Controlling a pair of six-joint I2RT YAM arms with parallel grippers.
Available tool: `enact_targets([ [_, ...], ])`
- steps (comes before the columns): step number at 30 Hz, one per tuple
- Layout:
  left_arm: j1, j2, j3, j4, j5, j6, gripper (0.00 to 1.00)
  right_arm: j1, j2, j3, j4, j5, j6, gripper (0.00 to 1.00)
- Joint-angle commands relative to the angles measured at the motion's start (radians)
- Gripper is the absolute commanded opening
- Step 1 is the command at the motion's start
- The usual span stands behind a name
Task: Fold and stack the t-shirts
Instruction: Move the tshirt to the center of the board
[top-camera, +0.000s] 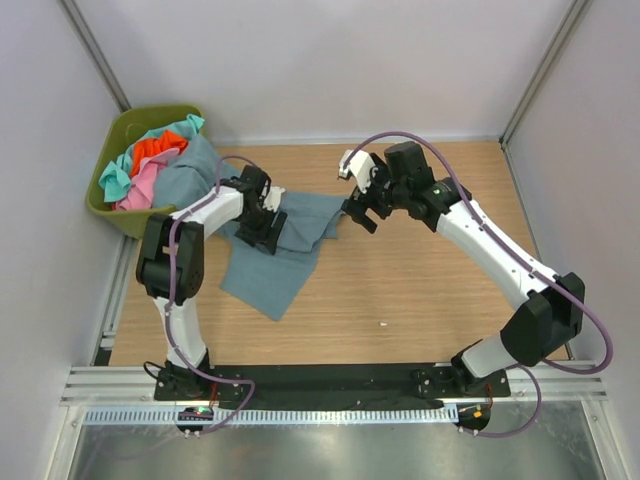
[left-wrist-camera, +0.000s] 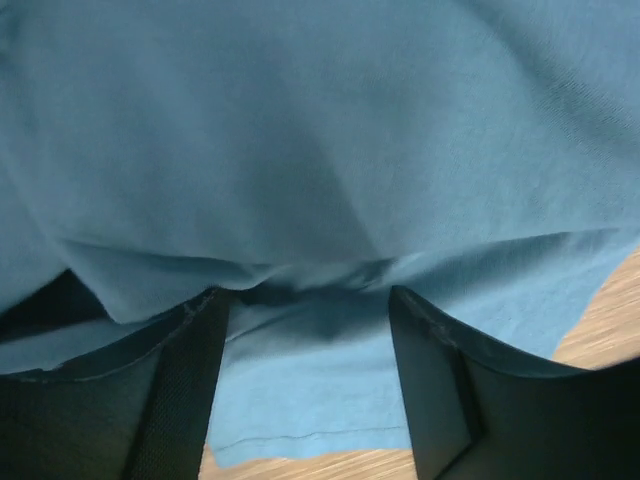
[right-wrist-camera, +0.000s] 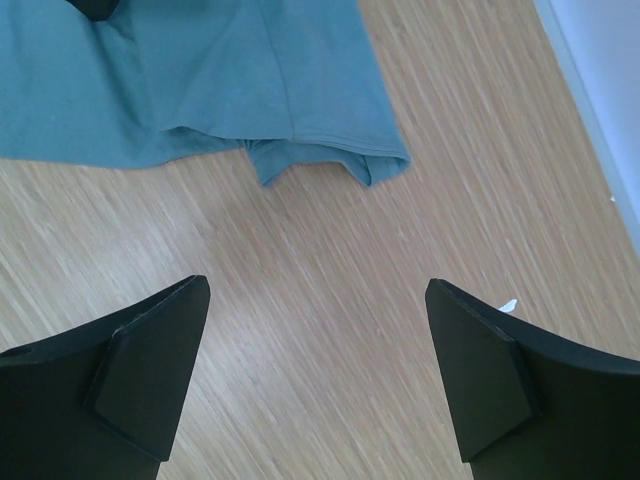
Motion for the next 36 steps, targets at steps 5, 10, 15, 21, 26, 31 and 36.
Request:
enact_targets([
  [5,-0.124,0.072,0.045,0.021,0.052,0.029,0.32,0.003,-0.070,-0.068,0.062,0.064,-0.021,0.96],
  [10,-0.248,0.140,0.081,0.024,0.075,0.020,0.16,0.002,-0.072,-0.066,0.073,0.081,-0.021,0.97],
  [15,-0.352,0.212,0.183,0.015,0.098,0.003,0.00,-0.014,-0.093,-0.077,0.070,0.101,-0.027,0.98],
  [21,-0.454,0.296,0.348,-0.020,0.122,-0.023,0.00,-0.064,-0.131,-0.125,0.067,0.106,-0.019,0.98],
  [26,-0.500,0.334,0.424,0.000,0.124,-0.041,0.00,-0.102,-0.165,-0.140,0.059,0.104,-0.006,0.98],
  [31,-0.546,0.368,0.438,0.038,0.129,-0.052,0.00,-0.168,-0.188,-0.151,0.052,0.099,0.010,0.98],
  [36,-0.598,0.371,0.434,0.072,0.123,-0.100,0.00,-0.219,-0.217,-0.160,0.044,0.105,0.031,0.98],
])
